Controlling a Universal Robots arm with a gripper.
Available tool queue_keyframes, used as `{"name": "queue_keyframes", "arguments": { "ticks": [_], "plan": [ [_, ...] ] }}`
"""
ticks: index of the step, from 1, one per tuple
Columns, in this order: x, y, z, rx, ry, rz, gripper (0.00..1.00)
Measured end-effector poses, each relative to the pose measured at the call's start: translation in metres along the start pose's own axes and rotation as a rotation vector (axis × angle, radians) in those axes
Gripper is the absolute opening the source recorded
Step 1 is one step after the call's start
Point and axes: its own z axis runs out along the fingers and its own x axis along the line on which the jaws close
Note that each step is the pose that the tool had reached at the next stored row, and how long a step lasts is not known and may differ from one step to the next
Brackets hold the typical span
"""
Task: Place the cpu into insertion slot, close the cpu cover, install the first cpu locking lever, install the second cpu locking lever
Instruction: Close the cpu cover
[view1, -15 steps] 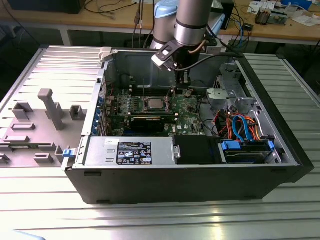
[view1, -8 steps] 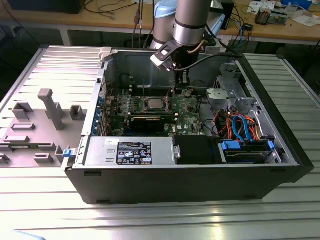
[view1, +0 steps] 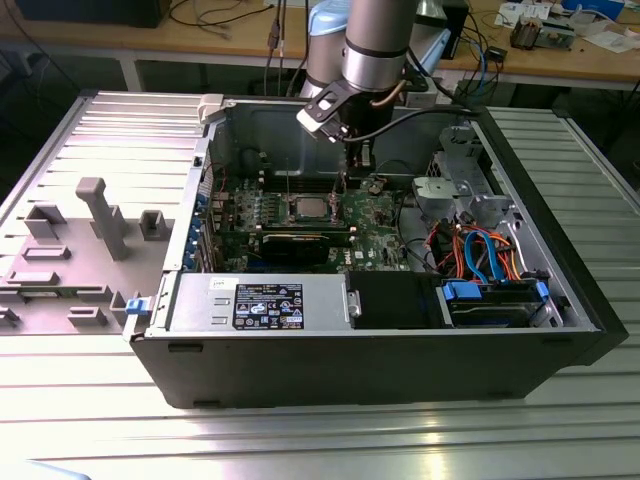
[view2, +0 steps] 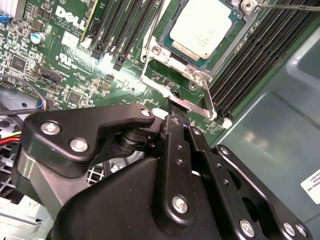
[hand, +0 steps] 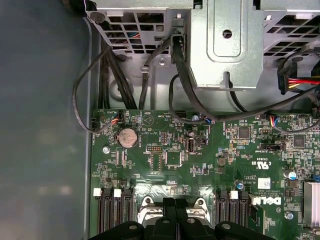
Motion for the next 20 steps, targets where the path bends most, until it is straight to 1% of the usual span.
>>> {"name": "queue_keyframes", "arguments": {
  "ticks": [1,10,15,18,20],
  "plan": [
    [0.0000,-0.0014,0.0000,0.0000,0.0000,0.000,0.11],
    [0.0002,-0.0072,0.0000,0.0000,0.0000,0.000,0.11],
    [0.0003,-0.0128,0.0001,0.0000,0.0001,0.000,0.11],
    [0.0003,-0.0134,0.0000,0.0000,0.0000,0.000,0.11],
    [0.0002,-0.0185,0.0005,0.0001,0.0002,-0.004,0.11]
  ]
}}
